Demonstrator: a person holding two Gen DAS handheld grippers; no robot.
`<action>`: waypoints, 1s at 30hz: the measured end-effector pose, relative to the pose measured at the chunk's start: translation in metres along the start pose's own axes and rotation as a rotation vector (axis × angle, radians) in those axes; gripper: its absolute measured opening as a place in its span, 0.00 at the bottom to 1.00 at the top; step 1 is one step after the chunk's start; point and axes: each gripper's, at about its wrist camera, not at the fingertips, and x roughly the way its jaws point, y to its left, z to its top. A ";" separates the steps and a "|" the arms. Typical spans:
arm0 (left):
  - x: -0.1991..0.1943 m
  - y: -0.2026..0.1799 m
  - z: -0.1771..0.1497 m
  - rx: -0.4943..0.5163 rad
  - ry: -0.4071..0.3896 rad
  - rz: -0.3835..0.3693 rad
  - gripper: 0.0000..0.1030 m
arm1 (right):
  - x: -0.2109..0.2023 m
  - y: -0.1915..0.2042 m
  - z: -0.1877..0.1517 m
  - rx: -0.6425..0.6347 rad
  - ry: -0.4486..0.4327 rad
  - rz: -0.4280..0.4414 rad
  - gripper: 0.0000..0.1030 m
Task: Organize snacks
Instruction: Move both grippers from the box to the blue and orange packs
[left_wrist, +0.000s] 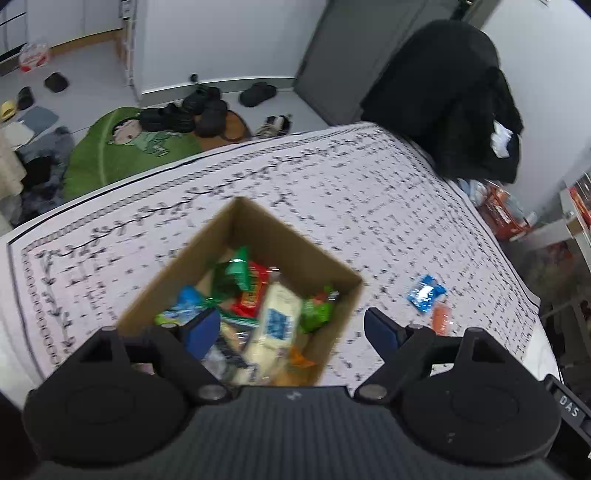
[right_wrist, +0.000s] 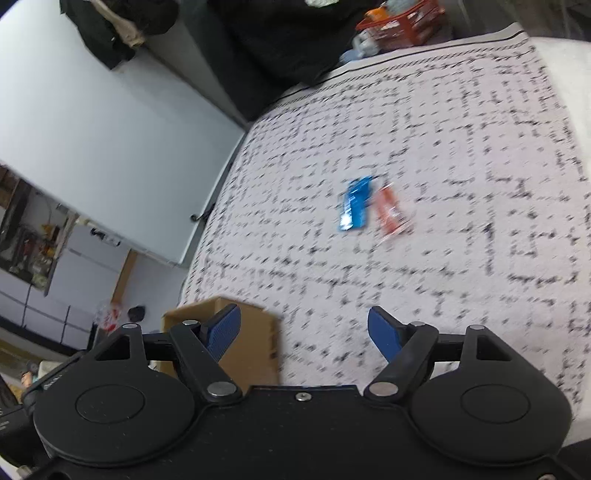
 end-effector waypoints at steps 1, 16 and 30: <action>0.003 -0.006 0.000 0.012 0.000 -0.007 0.82 | 0.000 -0.003 0.002 -0.001 -0.008 -0.007 0.73; 0.058 -0.091 -0.005 0.199 -0.017 -0.131 0.81 | 0.034 -0.040 0.025 -0.025 -0.048 -0.097 0.65; 0.136 -0.130 0.009 0.245 0.020 -0.158 0.70 | 0.088 -0.056 0.046 -0.078 -0.048 -0.128 0.58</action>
